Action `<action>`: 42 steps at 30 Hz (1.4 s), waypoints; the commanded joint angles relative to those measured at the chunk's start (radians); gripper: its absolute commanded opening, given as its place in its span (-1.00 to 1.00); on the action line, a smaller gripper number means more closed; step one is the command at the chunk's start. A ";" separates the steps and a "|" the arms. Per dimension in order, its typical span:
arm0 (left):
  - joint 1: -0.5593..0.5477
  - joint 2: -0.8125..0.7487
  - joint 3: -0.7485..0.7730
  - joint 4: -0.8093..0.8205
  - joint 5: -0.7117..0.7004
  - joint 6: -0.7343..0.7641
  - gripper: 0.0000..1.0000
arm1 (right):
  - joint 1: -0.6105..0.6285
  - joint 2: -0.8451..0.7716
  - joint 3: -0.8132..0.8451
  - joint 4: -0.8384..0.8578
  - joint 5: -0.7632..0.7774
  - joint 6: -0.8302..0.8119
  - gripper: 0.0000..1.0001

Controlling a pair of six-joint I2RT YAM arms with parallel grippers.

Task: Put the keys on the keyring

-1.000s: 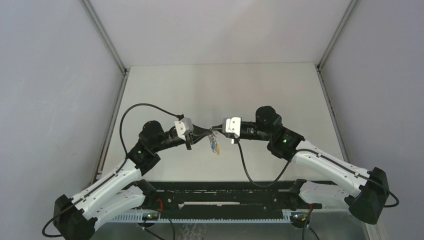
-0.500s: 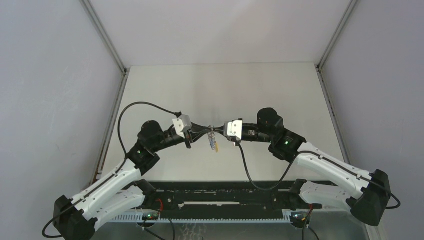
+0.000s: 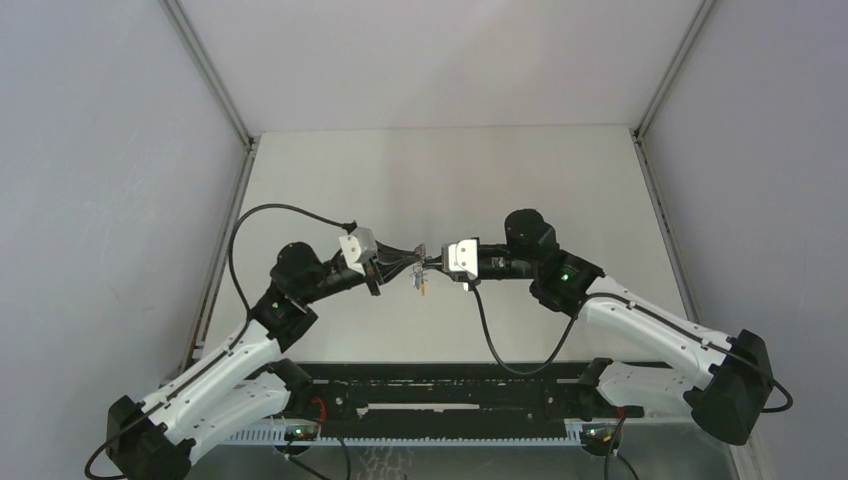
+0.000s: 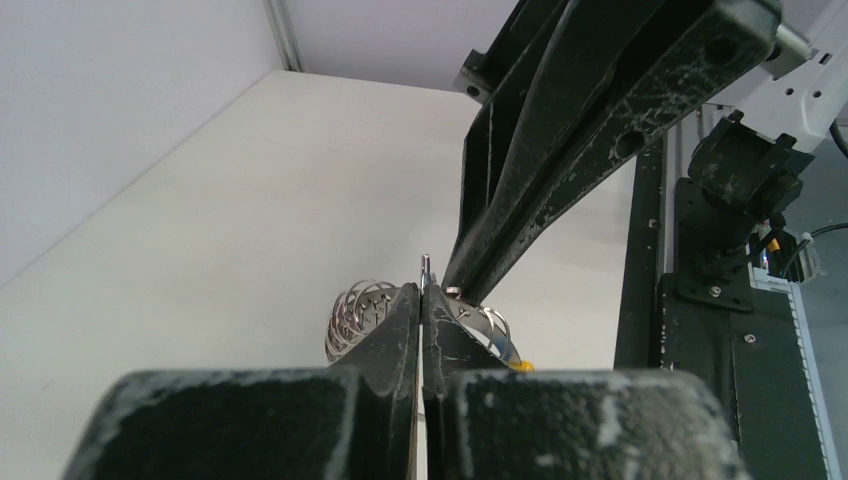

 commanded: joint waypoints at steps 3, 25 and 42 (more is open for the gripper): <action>0.022 -0.032 -0.003 0.246 0.017 -0.046 -0.99 | -0.014 0.026 0.030 -0.144 -0.076 -0.021 -1.00; 0.036 -0.008 -0.128 0.456 0.081 -0.093 -0.99 | -0.244 -0.062 -0.025 0.115 -0.306 0.396 -0.53; 0.036 0.026 -0.124 0.506 0.169 -0.104 -0.99 | -0.243 0.069 0.021 0.343 -0.482 0.543 -0.57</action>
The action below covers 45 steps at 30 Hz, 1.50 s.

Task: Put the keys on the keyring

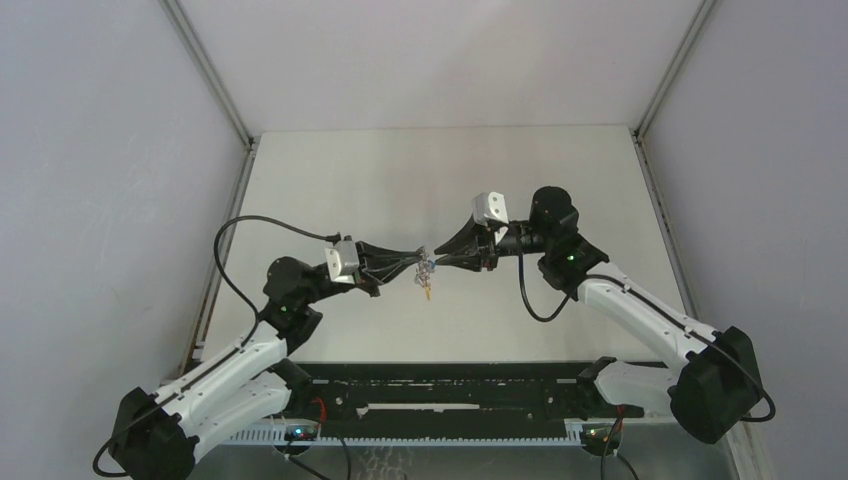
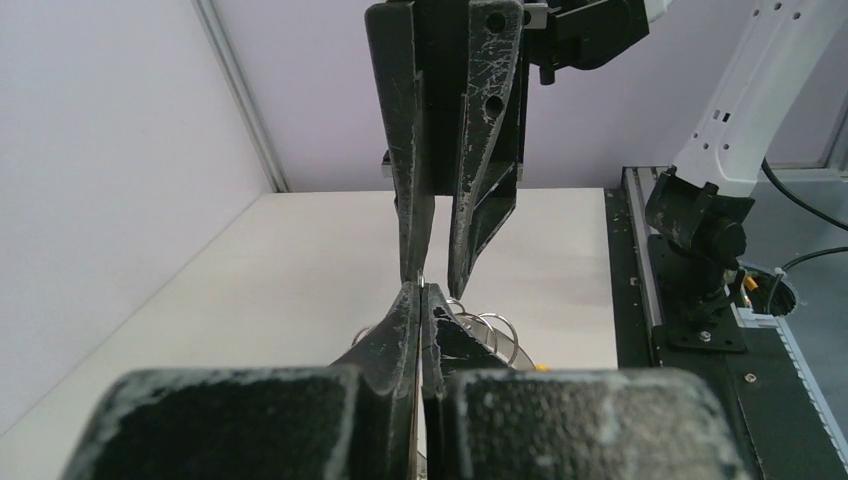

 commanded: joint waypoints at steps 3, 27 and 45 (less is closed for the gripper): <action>0.005 -0.006 -0.004 0.073 0.030 -0.013 -0.99 | 0.010 0.008 0.043 0.079 -0.055 0.037 -0.58; 0.004 0.001 -0.001 0.077 0.057 -0.021 -0.99 | 0.048 0.040 0.068 0.073 -0.063 0.017 -0.65; 0.004 -0.032 0.030 -0.172 -0.006 0.086 -0.31 | 0.065 0.024 0.272 -0.619 0.240 -0.311 -1.00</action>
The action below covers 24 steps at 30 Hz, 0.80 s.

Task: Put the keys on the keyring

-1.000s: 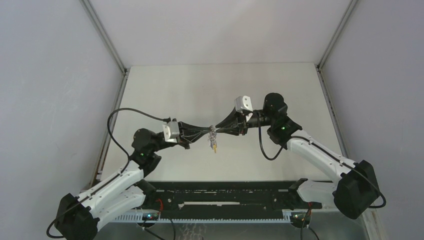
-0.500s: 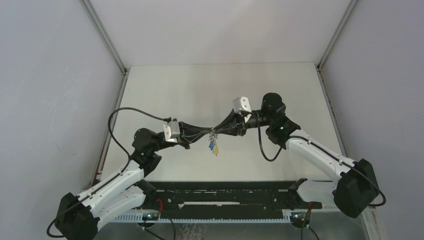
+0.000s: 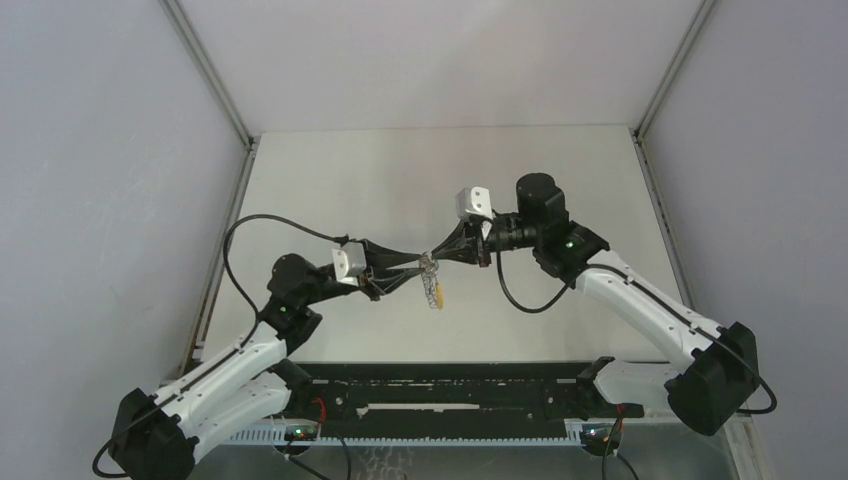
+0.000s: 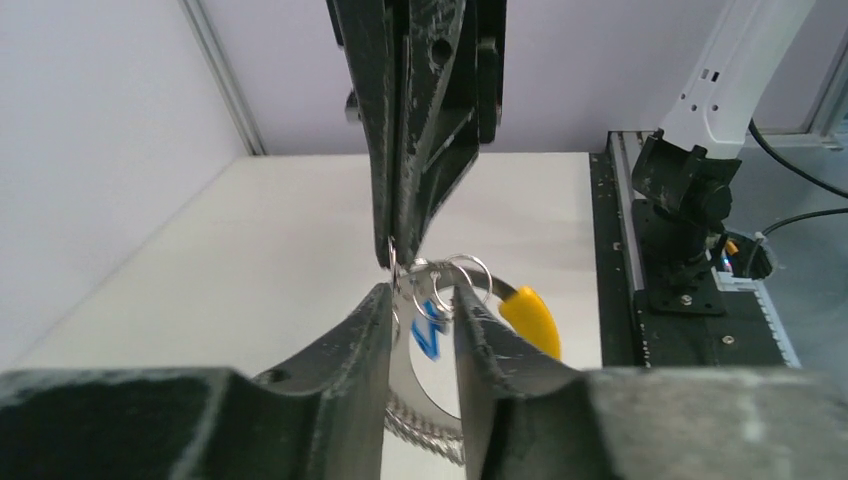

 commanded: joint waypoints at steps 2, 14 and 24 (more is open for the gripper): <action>0.004 -0.035 0.032 -0.130 -0.063 0.077 -0.23 | 0.036 0.002 0.212 -0.500 0.304 -0.226 -1.00; 0.022 0.018 -0.100 0.115 -0.106 0.003 -0.11 | 0.265 0.213 0.605 -1.036 0.903 -0.231 -1.00; 0.022 0.127 -0.129 0.340 0.017 -0.083 -0.18 | 0.384 0.302 0.766 -1.169 0.931 -0.248 -1.00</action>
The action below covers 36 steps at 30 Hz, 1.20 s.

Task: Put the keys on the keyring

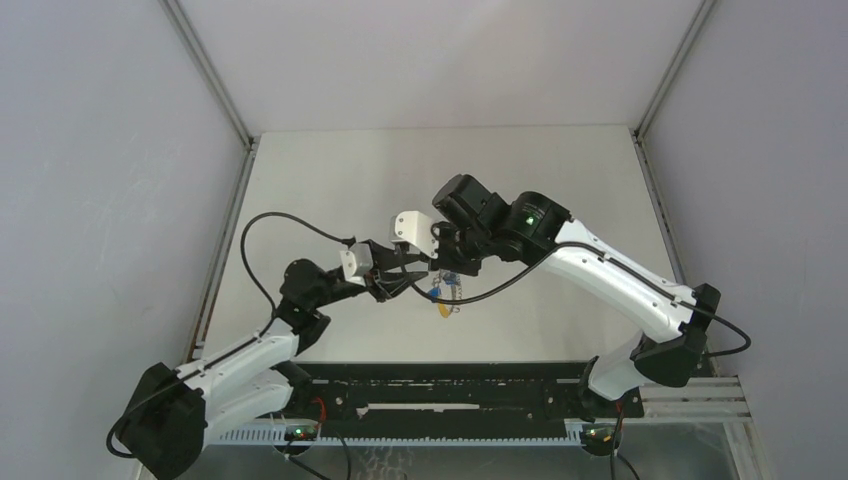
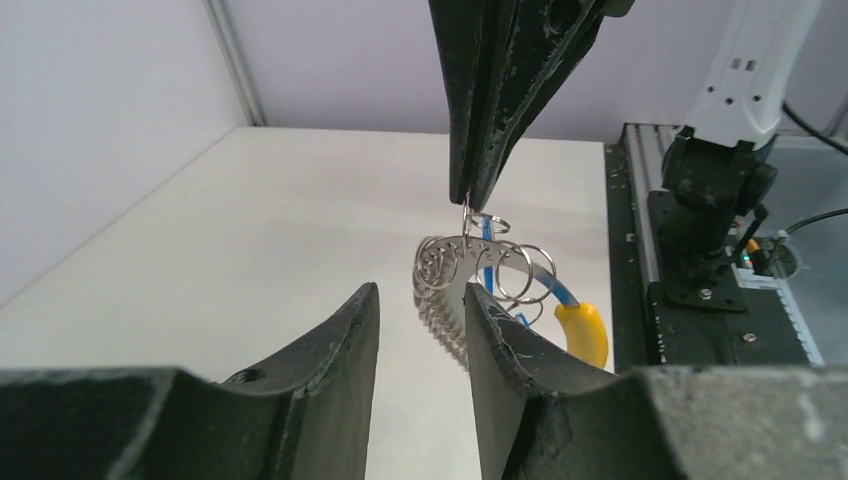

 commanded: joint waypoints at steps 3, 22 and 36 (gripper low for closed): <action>0.000 0.026 -0.024 0.195 0.090 -0.070 -0.20 | 0.042 0.040 0.089 -0.059 0.058 -0.018 -1.00; -0.045 0.133 0.004 0.230 0.143 -0.085 -0.37 | 0.075 0.062 0.109 -0.035 0.044 -0.046 -1.00; -0.049 0.143 0.021 0.225 0.145 -0.095 -0.92 | 0.088 0.058 0.082 -0.020 0.008 -0.066 -1.00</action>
